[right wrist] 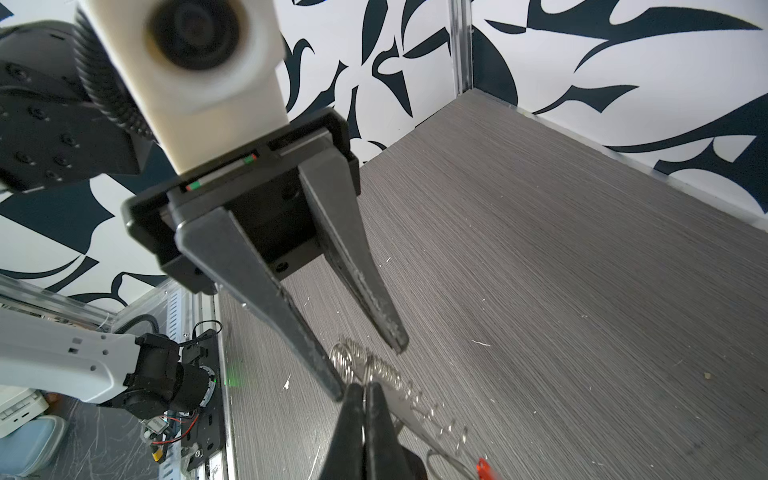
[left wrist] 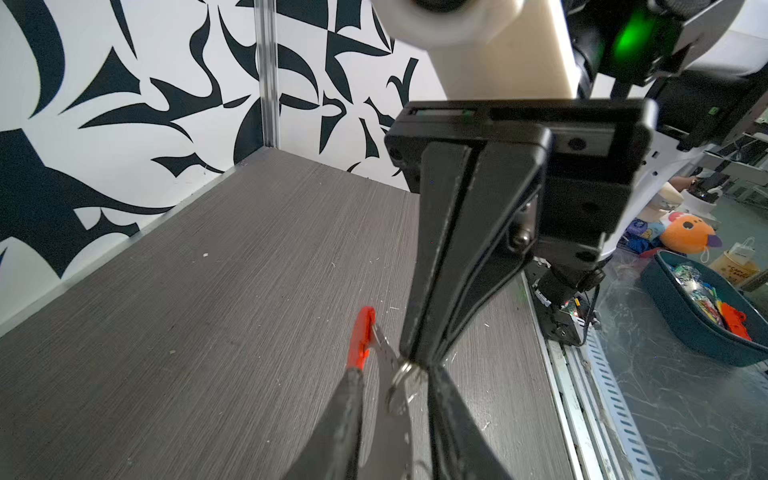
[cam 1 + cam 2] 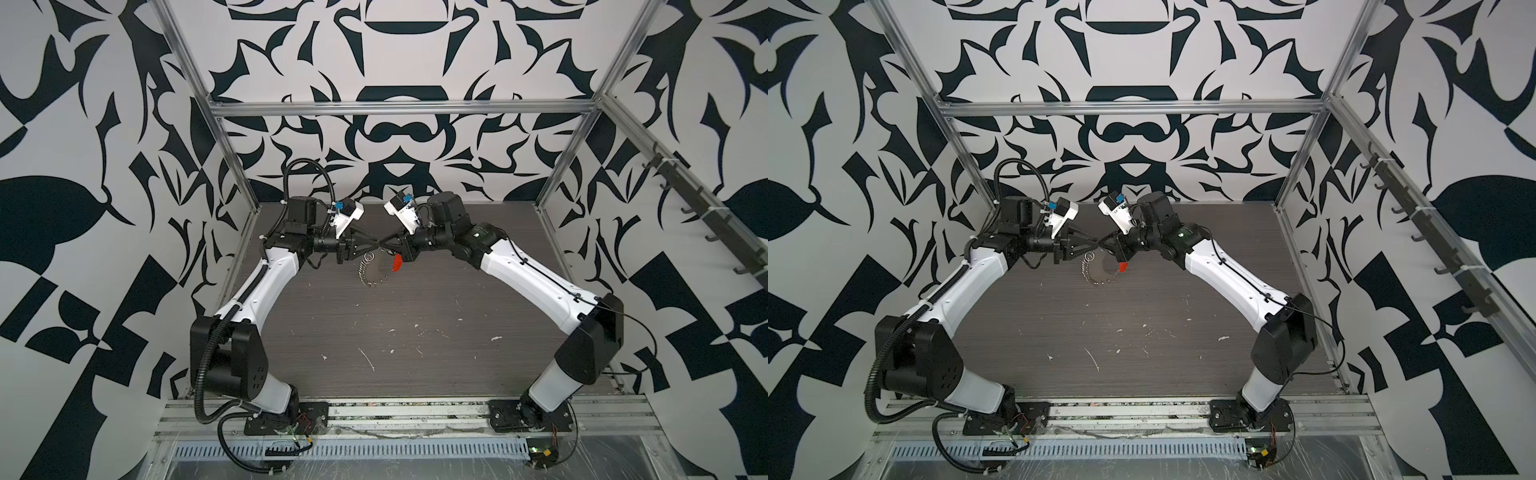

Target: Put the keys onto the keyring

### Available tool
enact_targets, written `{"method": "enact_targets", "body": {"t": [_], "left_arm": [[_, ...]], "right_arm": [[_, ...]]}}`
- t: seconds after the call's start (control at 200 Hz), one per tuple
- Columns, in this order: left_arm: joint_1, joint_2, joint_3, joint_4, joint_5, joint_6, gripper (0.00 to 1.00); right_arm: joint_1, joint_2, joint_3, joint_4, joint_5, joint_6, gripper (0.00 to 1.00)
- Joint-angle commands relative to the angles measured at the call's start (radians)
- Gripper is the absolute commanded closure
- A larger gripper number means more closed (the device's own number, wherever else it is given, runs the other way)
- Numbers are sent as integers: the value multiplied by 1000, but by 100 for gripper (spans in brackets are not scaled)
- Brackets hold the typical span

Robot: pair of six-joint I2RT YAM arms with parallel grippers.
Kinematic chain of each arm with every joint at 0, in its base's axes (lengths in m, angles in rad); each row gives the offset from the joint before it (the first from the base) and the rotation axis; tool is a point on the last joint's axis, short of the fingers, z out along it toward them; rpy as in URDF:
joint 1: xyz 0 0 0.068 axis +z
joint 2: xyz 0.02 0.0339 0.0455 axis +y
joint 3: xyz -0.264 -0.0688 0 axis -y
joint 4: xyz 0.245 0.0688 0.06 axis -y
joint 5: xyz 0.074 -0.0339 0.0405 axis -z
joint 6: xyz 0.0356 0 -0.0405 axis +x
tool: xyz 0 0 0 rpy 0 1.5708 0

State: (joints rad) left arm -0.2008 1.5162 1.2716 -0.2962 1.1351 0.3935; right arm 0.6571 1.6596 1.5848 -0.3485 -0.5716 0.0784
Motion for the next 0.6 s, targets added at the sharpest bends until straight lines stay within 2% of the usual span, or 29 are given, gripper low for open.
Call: {"method": "enact_targets", "body": {"t": [0.0,0.39,0.495,0.595], "left_arm": [[12,0,28,-16,5,5,70],[15,22,31,-63,44,18,75],[31,14,23,-88,46,42,75],[56,-6,2,-59,50,26,70]], "right_arm": [[9,-10,47,39,-30,0,100],[12,0,63,42,-29,4,100],[12,0,66,45,-24,6,100],[13,2,64,45,-24,8,100]]}}
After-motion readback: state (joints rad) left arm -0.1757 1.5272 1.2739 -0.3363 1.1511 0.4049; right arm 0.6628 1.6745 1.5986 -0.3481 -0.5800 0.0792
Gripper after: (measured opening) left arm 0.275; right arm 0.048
